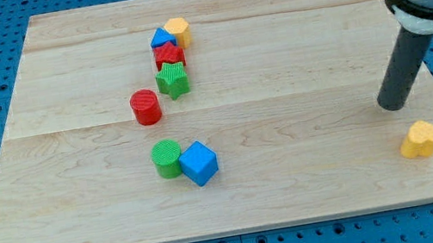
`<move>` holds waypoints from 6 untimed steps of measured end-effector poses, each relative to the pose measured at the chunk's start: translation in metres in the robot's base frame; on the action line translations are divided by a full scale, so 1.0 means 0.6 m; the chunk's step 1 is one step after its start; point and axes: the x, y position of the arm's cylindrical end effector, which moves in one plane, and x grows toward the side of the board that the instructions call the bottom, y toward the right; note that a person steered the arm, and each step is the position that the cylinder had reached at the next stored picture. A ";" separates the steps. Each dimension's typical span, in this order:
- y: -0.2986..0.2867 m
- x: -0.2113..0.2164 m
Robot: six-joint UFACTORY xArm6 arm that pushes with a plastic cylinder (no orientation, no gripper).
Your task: Move the yellow heart down a bit
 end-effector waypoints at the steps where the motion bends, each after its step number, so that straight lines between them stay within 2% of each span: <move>1: -0.009 0.022; 5: 0.040 0.100; 6: 0.019 0.088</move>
